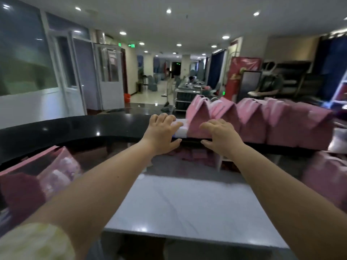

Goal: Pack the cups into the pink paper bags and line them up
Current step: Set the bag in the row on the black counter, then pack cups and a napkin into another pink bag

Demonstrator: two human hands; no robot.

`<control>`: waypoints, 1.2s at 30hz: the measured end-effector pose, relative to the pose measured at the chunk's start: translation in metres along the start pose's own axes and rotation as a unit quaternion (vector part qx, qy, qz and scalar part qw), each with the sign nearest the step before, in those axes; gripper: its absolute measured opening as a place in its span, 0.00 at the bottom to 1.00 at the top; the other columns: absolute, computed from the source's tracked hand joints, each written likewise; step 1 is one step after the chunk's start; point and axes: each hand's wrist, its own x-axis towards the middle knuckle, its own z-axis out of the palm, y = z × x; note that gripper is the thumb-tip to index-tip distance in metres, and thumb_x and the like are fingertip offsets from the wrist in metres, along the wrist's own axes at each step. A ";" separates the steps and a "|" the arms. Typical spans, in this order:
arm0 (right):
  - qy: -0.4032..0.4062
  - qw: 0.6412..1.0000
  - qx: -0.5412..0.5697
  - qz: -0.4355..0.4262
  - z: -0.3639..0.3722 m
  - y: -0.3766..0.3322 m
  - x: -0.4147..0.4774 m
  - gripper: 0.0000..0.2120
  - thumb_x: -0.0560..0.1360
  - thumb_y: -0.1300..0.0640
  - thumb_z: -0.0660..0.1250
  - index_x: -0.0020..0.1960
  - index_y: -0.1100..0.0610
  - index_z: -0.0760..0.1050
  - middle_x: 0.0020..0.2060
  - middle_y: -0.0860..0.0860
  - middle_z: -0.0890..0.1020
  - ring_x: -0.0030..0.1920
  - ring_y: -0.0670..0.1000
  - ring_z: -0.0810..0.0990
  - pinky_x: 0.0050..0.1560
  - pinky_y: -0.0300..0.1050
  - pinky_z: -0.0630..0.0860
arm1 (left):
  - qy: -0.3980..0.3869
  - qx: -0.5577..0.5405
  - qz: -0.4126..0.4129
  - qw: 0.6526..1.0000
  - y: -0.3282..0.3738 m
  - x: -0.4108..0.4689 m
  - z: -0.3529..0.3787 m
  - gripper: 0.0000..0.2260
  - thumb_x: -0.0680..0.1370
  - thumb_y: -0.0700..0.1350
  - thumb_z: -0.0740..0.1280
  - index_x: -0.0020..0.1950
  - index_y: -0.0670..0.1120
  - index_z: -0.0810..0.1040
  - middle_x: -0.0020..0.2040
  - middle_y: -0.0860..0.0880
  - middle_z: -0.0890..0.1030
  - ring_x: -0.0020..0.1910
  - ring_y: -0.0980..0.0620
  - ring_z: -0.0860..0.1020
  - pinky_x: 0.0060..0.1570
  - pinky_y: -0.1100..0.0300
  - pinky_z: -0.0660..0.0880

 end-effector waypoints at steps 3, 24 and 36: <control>0.014 0.997 -0.008 0.082 -0.030 0.093 -0.070 0.24 0.72 0.47 0.71 0.65 0.50 0.72 0.61 0.50 0.76 0.62 0.56 0.71 0.62 0.52 0.68 | 0.029 -0.060 0.033 0.997 0.103 0.058 -0.007 0.28 0.74 0.62 0.64 0.71 0.52 0.70 0.66 0.48 0.71 0.66 0.43 0.66 0.62 0.48 0.59; 0.000 0.944 0.002 0.329 -0.073 0.495 -0.456 0.20 0.75 0.50 0.69 0.65 0.51 0.74 0.62 0.48 0.77 0.65 0.53 0.69 0.65 0.51 0.66 | -0.031 -0.247 0.169 0.954 0.705 0.185 0.058 0.25 0.75 0.63 0.62 0.68 0.54 0.69 0.65 0.50 0.73 0.64 0.45 0.68 0.62 0.47 0.61; -0.034 0.960 0.028 0.276 0.016 0.602 -0.341 0.16 0.76 0.50 0.66 0.63 0.52 0.76 0.60 0.50 0.79 0.61 0.55 0.71 0.61 0.52 0.70 | -0.022 -0.272 0.092 0.958 0.686 0.303 0.173 0.20 0.74 0.61 0.64 0.62 0.53 0.76 0.60 0.49 0.77 0.62 0.44 0.70 0.57 0.47 0.61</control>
